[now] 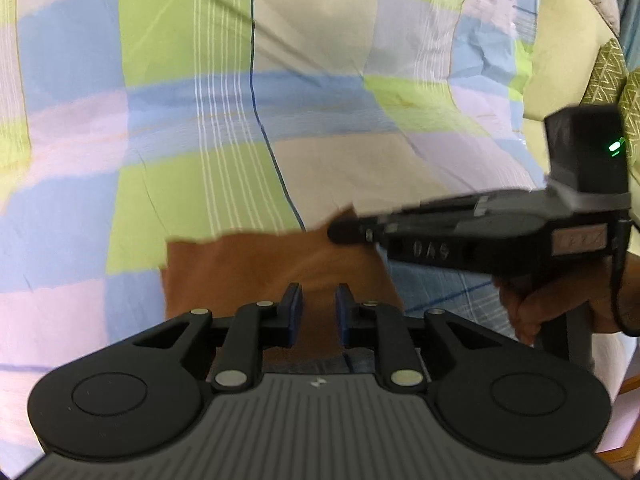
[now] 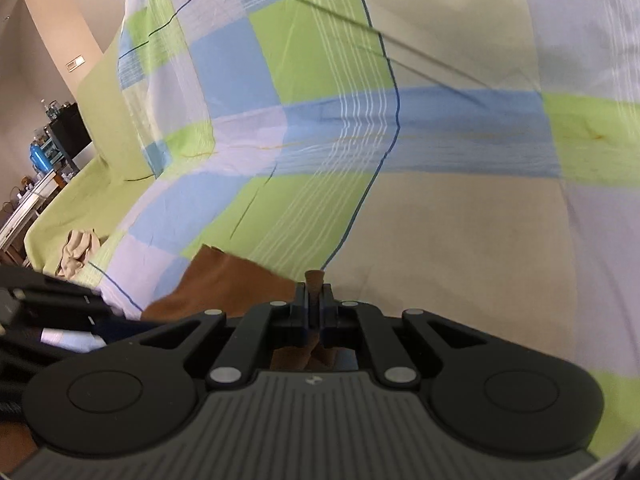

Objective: Fold clothes

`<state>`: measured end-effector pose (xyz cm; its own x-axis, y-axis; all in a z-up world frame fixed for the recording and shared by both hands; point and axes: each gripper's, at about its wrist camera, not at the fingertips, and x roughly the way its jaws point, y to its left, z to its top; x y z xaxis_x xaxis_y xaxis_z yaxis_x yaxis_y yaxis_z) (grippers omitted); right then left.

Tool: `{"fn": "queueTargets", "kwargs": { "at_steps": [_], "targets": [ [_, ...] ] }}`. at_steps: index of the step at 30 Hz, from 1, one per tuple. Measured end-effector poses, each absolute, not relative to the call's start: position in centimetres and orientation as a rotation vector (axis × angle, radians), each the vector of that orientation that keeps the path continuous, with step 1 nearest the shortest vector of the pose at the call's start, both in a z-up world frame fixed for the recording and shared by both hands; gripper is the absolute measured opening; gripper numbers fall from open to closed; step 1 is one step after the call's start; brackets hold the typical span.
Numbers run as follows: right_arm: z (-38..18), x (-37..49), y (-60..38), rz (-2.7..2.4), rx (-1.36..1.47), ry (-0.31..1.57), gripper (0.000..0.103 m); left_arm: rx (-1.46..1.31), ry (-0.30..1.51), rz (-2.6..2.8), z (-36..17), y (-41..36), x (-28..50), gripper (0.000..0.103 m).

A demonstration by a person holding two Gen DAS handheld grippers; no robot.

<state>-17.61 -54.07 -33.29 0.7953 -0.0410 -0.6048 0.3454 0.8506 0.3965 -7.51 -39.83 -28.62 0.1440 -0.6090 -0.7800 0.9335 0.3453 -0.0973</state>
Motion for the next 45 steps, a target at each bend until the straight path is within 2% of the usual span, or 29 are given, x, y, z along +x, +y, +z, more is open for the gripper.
{"fn": "queueTargets", "kwargs": {
  "at_steps": [6, 11, 16, 17, 20, 22, 27, 33, 36, 45],
  "targets": [
    [-34.4, -17.0, -54.2, -0.206, 0.518, 0.650, 0.005, 0.539, 0.871, -1.163, -30.4, -40.5, -7.4, 0.022],
    [-32.5, -18.4, -53.6, -0.298, 0.513, 0.608, 0.016, 0.528, 0.874, -1.143, -31.1, -39.7, -8.4, 0.022],
    [-30.5, -22.4, -50.9, -0.288, 0.548, 0.521, 0.015, 0.499, 0.881, -1.136, -31.5, -39.3, -7.9, 0.025],
    [-30.6, -22.6, -50.2, -0.280, 0.543, 0.538, 0.014, 0.495, 0.881, -1.135, -31.5, -39.3, -7.8, 0.029],
    [-32.5, -21.7, -49.0, -0.293, 0.531, 0.636, 0.010, 0.490, 0.886, -1.139, -31.7, -39.1, -7.5, 0.032],
    [-33.4, -21.2, -49.0, -0.310, 0.520, 0.657, 0.009, 0.495, 0.890, -1.144, -31.5, -38.8, -7.2, 0.031],
    [-33.1, -20.2, -49.2, -0.315, 0.462, 0.684, 0.009, 0.588, 0.743, -1.150, -30.0, -38.2, -6.3, 0.029],
    [-33.3, -19.6, -48.9, -0.334, 0.422, 0.712, 0.009, 0.675, 0.791, -1.091, -33.2, -38.1, -5.6, 0.028],
    [-33.2, -19.0, -48.5, -0.334, 0.396, 0.729, 0.009, 0.659, 0.790, -1.079, -33.2, -36.2, -6.7, 0.028],
    [-30.9, -19.5, -48.7, -0.358, 0.379, 0.658, 0.011, 0.690, 0.639, -1.110, -30.6, -36.9, -6.3, 0.029]
  ]
}}
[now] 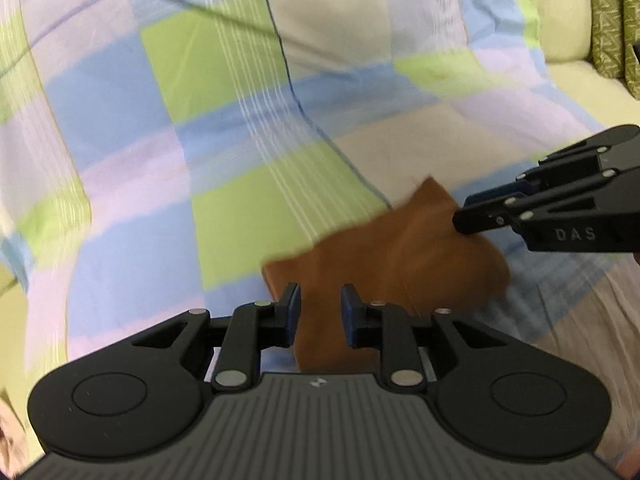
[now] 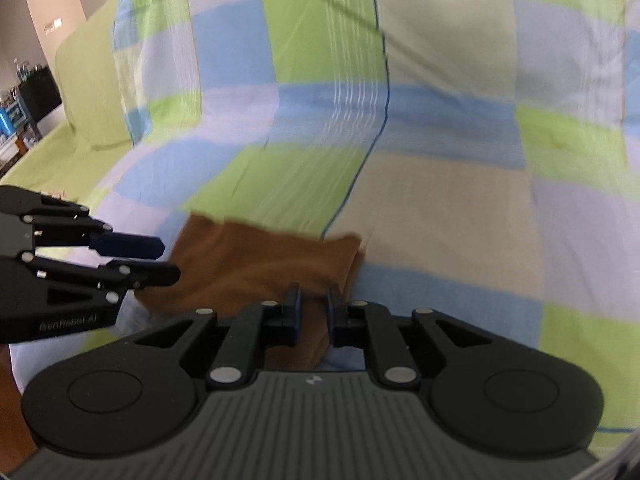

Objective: Fold clothes

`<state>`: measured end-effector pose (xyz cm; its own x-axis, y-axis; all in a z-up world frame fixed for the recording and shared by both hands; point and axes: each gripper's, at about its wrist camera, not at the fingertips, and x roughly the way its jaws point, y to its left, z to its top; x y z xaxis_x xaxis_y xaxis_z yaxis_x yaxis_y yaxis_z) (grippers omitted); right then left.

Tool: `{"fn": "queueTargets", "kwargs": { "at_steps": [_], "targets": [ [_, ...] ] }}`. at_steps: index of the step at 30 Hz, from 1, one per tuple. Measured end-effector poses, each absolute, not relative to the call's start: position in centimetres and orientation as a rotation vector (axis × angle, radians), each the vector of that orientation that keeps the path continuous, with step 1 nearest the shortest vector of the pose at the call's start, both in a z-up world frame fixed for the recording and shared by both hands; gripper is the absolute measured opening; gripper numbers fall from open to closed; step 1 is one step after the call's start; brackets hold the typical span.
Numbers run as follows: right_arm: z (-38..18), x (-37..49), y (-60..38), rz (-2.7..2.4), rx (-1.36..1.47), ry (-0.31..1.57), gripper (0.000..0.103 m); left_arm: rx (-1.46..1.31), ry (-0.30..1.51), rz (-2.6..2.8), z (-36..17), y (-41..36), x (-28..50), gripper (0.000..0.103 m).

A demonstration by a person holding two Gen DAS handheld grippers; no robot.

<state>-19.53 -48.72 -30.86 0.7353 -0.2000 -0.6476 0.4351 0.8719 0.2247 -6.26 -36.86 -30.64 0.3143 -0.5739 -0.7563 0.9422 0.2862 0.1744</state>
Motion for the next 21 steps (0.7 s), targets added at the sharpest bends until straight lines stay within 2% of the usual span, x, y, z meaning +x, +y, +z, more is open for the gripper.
{"fn": "queueTargets", "kwargs": {
  "at_steps": [7, 15, 21],
  "targets": [
    [-32.8, -17.8, -48.6, -0.357, 0.361, 0.713, 0.011, 0.748, 0.689, -1.084, -34.1, -37.9, -4.8, 0.029],
    [-30.5, -19.4, -48.0, -0.375, 0.375, 0.615, 0.011, 0.698, 0.704, -1.093, -31.1, -36.8, -4.8, 0.029],
    [-29.3, -21.1, -47.0, -0.395, 0.366, 0.600, 0.011, 0.733, 0.889, -0.936, -31.6, -38.5, -3.4, 0.028]
  ]
}}
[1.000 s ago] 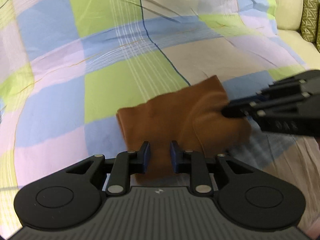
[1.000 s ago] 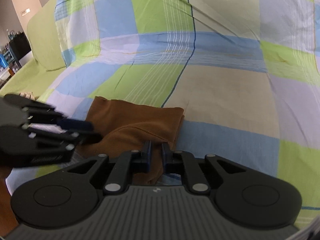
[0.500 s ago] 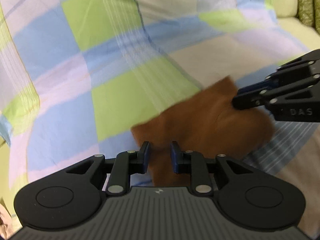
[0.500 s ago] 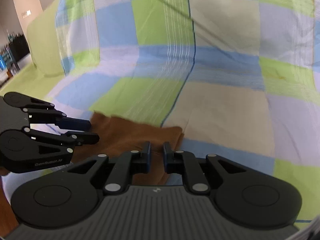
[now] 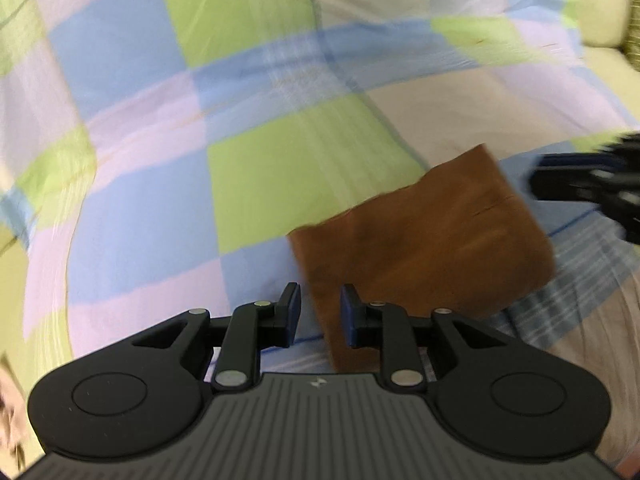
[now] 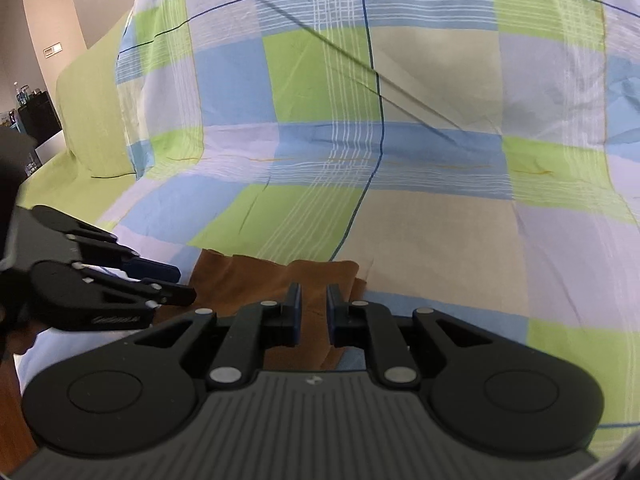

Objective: Fold clothes

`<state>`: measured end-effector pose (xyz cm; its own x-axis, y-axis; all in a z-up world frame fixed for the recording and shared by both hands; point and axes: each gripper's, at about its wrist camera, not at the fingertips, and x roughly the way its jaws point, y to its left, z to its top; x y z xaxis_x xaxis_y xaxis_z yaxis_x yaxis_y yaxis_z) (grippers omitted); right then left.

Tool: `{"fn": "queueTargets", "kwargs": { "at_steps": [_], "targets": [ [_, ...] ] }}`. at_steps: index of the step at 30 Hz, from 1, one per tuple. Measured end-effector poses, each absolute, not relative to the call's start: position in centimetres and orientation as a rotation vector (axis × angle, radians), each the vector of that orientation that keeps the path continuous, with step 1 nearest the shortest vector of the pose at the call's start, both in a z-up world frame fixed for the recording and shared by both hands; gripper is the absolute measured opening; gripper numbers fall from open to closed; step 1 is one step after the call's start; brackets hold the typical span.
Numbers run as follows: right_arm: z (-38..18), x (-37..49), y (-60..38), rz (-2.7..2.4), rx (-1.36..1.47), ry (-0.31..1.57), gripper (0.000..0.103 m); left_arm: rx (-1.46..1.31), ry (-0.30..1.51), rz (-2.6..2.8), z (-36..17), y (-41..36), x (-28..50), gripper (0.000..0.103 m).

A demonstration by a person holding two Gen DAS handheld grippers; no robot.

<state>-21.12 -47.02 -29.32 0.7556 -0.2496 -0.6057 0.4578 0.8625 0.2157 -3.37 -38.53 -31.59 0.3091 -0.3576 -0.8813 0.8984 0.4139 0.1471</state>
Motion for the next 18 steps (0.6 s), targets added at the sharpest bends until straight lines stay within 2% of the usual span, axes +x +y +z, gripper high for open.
{"fn": "queueTargets", "kwargs": {
  "at_steps": [8, 11, 13, 18],
  "targets": [
    [-25.6, -23.2, -44.8, -0.391, 0.249, 0.654, 0.012, 0.661, 1.070, -0.829, -29.3, -38.6, -1.3, 0.029],
    [-24.7, -23.4, -43.7, -0.359, 0.165, 0.675, 0.019, 0.654, 1.099, -0.805, -28.7, -38.6, -1.2, 0.035],
    [-24.8, -23.3, -43.2, -0.317, 0.103, 0.705, 0.022, 0.621, 1.142, -0.764, -28.4, -38.2, -1.1, 0.035],
    [-26.7, -22.7, -42.3, -0.096, -0.175, 0.777, 0.023, 0.516, 1.255, -0.639, -28.3, -36.4, -1.5, 0.036]
  ]
}}
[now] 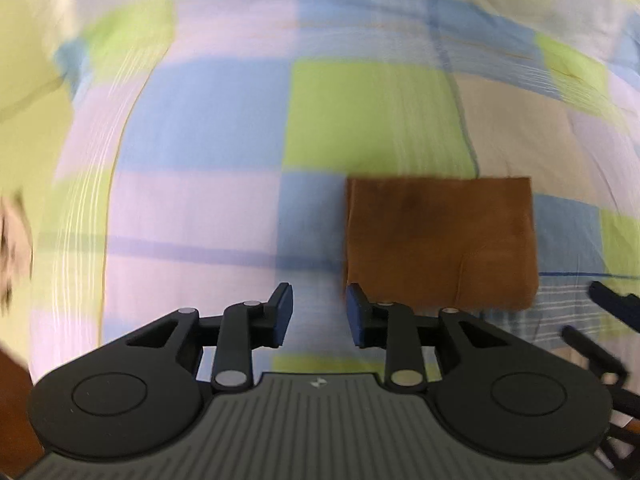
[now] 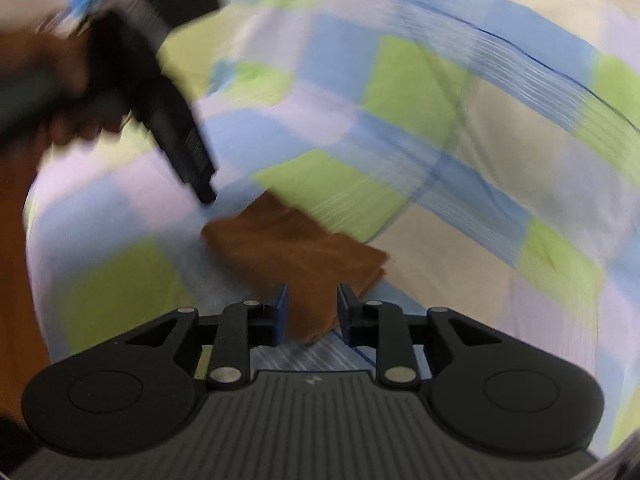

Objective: Fold clothes

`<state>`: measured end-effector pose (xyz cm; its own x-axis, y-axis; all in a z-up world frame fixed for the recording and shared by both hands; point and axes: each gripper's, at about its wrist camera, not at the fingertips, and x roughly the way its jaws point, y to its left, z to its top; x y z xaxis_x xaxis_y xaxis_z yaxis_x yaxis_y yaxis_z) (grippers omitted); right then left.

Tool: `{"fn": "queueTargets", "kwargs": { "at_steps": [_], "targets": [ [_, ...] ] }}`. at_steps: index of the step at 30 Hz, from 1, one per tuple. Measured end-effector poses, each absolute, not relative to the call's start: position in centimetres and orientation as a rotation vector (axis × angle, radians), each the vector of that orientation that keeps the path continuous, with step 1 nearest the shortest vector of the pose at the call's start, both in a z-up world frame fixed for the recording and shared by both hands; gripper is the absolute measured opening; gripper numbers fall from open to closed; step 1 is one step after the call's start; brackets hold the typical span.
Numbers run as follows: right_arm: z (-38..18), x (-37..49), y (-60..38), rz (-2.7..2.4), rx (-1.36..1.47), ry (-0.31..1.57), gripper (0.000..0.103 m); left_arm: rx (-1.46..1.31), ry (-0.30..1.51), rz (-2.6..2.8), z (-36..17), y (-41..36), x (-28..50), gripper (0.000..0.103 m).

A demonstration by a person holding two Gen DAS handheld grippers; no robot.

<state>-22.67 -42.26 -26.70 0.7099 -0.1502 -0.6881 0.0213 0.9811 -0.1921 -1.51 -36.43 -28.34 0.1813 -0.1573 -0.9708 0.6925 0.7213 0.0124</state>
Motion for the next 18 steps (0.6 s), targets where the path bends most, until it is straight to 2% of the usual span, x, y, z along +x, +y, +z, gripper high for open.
{"fn": "queueTargets", "kwargs": {
  "at_steps": [4, 6, 7, 11, 18],
  "targets": [
    [-29.0, -23.1, -41.9, 0.078, -0.461, 0.739, 0.026, 0.333, 1.388, -0.509, -29.5, -34.1, -4.1, 0.038],
    [-30.4, -23.7, -42.4, 0.176, -0.582, 0.703, 0.028, 0.161, 1.430, -0.465, -30.0, -33.4, -5.7, 0.057],
    [-31.0, -24.1, -42.8, 0.220, -0.630, 0.684, 0.030, 0.062, 1.445, -0.444, -30.3, -33.1, -6.6, 0.060],
    [-33.1, -25.4, -44.0, 0.308, -0.808, 0.583, 0.041, -0.200, 1.477, -0.408, -31.5, -32.5, -7.9, 0.061],
    [-36.3, -26.0, -43.7, 0.389, -0.992, 0.477, 0.038, -0.587, 1.490, -0.345, -33.6, -31.3, -8.5, 0.061]
  ]
}}
